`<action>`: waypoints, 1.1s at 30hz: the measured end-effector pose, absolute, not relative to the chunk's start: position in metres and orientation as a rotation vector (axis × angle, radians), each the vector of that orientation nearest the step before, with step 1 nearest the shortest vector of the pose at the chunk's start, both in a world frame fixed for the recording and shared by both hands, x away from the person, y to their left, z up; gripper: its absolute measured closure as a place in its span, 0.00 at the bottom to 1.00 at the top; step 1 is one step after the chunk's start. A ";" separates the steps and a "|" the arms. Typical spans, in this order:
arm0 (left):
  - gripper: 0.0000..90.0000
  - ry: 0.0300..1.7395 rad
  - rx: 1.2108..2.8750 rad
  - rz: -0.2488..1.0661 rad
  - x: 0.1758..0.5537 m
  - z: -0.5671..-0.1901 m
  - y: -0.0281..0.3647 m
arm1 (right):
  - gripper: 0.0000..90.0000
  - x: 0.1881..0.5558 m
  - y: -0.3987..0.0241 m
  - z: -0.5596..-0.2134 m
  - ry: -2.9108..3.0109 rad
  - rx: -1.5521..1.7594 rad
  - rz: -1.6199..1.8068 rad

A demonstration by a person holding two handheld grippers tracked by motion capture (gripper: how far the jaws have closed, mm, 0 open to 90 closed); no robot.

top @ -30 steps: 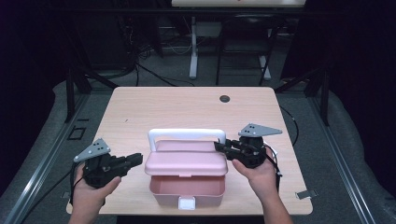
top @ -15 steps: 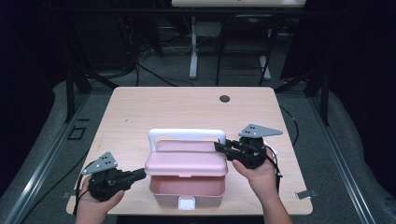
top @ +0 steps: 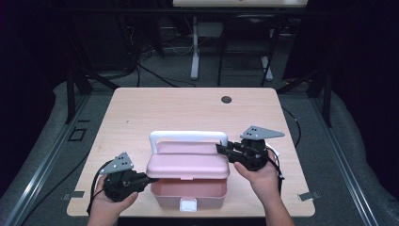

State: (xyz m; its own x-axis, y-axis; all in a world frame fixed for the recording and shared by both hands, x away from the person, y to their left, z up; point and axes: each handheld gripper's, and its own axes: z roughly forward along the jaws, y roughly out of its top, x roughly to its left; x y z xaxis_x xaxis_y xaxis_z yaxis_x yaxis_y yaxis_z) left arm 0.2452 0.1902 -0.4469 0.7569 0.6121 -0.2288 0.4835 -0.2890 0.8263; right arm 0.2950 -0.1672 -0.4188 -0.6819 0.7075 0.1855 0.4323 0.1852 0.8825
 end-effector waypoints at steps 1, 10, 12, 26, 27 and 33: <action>1.00 0.830 1.949 0.163 0.245 -0.446 0.190 | 0.82 0.295 -0.167 -0.419 2.199 1.090 1.494; 1.00 0.828 1.941 0.169 0.245 -0.446 0.190 | 0.81 0.295 -0.168 -0.420 2.192 1.093 1.496; 1.00 0.835 1.937 0.167 0.245 -0.445 0.190 | 0.80 0.294 -0.170 -0.419 2.181 1.100 1.510; 1.00 0.832 1.931 0.181 0.248 -0.440 0.190 | 0.82 0.275 -0.186 -0.406 2.090 1.097 1.484; 1.00 0.832 1.931 0.181 0.248 -0.440 0.190 | 0.83 0.273 -0.187 -0.405 2.082 1.092 1.484; 0.99 0.826 1.921 0.187 0.250 -0.435 0.190 | 0.84 0.264 -0.194 -0.405 2.048 1.095 1.462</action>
State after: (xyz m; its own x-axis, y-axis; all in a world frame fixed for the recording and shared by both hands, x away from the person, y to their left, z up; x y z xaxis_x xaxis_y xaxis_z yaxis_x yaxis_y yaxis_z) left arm 0.2500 0.1903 -0.4346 0.7554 0.6183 -0.2170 0.4643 -0.2714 0.8431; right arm 0.2645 -0.1938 -0.4048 -0.6159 0.7787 0.1194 0.3659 0.1485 0.9187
